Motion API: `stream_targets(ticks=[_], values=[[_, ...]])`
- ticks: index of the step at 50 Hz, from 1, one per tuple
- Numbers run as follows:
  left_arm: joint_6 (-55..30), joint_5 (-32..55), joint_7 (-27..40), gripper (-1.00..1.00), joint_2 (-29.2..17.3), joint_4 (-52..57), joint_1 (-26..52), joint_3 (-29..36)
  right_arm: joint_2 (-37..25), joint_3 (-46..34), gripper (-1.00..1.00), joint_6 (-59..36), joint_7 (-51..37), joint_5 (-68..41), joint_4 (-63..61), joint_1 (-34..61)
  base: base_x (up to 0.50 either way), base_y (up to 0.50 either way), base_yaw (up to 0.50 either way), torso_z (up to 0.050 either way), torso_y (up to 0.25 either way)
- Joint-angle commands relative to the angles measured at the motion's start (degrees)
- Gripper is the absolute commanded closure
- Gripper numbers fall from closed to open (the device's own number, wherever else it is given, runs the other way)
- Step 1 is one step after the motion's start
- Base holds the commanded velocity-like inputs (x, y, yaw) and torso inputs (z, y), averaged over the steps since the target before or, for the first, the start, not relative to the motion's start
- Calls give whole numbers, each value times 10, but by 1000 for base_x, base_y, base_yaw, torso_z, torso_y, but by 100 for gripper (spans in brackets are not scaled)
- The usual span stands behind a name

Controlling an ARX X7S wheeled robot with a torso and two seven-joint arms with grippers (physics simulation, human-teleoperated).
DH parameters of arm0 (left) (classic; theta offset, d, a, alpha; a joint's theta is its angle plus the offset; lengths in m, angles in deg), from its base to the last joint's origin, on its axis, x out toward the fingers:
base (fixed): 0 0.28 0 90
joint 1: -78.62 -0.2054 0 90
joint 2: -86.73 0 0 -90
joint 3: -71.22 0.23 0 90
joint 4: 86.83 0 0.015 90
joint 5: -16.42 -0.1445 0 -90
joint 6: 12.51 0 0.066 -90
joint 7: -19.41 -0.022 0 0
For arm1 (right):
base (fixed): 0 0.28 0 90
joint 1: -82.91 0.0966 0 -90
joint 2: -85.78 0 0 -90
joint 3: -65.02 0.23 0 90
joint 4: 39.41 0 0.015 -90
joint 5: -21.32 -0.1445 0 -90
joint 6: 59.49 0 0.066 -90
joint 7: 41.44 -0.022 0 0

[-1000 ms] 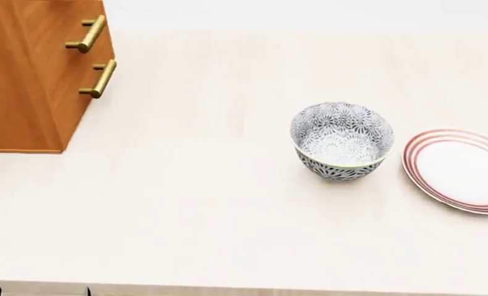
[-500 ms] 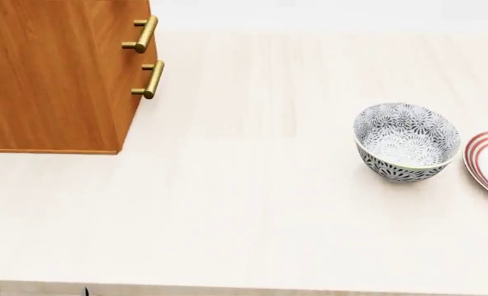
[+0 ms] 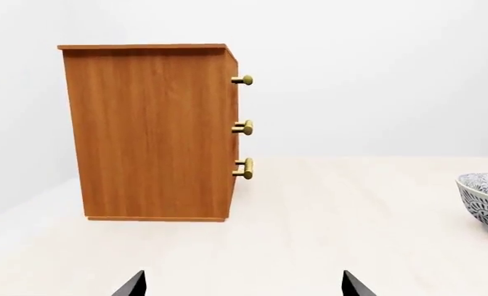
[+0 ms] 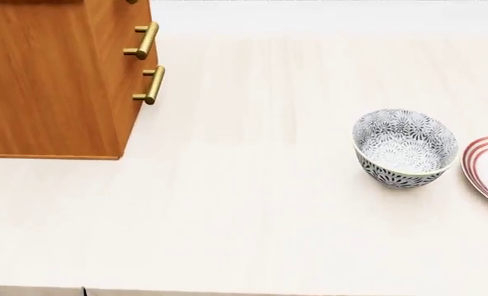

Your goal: Put the bowl on top of the cabinet.

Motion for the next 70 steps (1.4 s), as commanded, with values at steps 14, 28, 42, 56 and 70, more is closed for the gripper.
stream_targets(ticks=[14, 28, 42, 56, 70], values=[[-2, -9, 12, -100, -3, -9, 7, 1, -4, -2, -100, -2, -3, 2, 5, 5, 0, 0, 0, 50, 0], [-6, -9, 17, -100, -7, -12, 12, 8, -8, -8, -100, -1, -9, 1, 6, 7, 0, 0, 0, 50, 0], [-4, -7, 24, -100, -10, -13, 13, 13, -13, -11, -100, 10, -9, -2, 10, 8, 26, 0, 0, 22, 0], [2, -2, 27, -100, -14, -19, 16, 16, -18, -16, -100, 12, -14, -3, 9, 7, 458, 0, 0, 0, 0], [5, 1, 32, -100, -20, -18, 15, 17, -21, -21, -100, 12, -18, -1, 11, 8, 417, 0, 0, 0, 0]])
